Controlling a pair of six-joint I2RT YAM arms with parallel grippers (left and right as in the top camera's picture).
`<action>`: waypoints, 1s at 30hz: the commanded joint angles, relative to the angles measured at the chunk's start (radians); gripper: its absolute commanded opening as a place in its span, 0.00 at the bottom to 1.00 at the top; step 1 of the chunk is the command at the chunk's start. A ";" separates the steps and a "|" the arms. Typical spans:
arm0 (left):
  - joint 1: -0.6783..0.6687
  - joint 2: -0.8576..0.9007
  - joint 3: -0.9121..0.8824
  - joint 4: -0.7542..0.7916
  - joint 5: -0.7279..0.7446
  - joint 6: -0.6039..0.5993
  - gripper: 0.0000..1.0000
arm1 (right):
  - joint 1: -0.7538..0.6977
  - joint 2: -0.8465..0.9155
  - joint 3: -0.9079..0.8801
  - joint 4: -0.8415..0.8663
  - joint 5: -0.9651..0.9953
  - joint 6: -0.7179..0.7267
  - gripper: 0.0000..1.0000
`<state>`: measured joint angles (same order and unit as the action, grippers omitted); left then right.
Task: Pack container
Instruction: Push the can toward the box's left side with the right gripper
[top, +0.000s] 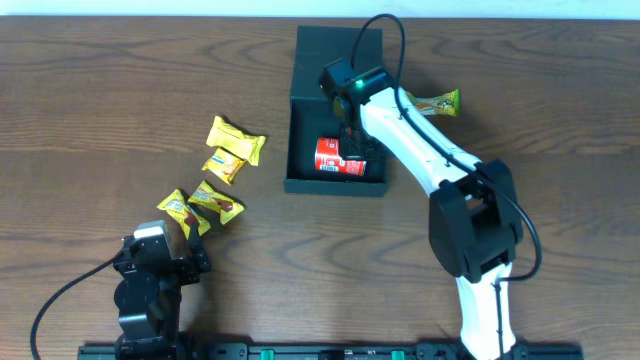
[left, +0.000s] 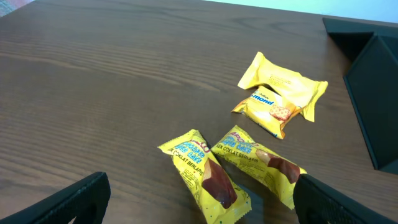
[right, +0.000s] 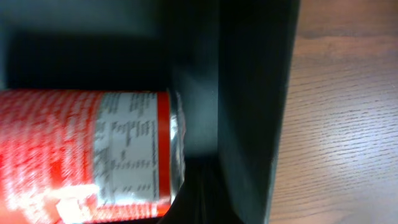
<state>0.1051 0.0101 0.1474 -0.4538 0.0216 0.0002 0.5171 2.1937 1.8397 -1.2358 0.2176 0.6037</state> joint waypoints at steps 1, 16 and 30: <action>0.006 -0.005 -0.016 -0.005 -0.010 0.003 0.95 | 0.006 0.007 -0.003 -0.004 0.041 0.047 0.02; 0.006 -0.005 -0.016 -0.005 -0.010 0.003 0.95 | 0.007 0.034 -0.003 0.106 -0.066 -0.076 0.01; 0.006 -0.005 -0.016 -0.005 -0.010 0.003 0.95 | 0.014 0.034 -0.003 0.182 -0.204 -0.233 0.01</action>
<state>0.1051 0.0101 0.1474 -0.4538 0.0212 0.0002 0.5198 2.2177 1.8389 -1.0576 0.0643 0.4149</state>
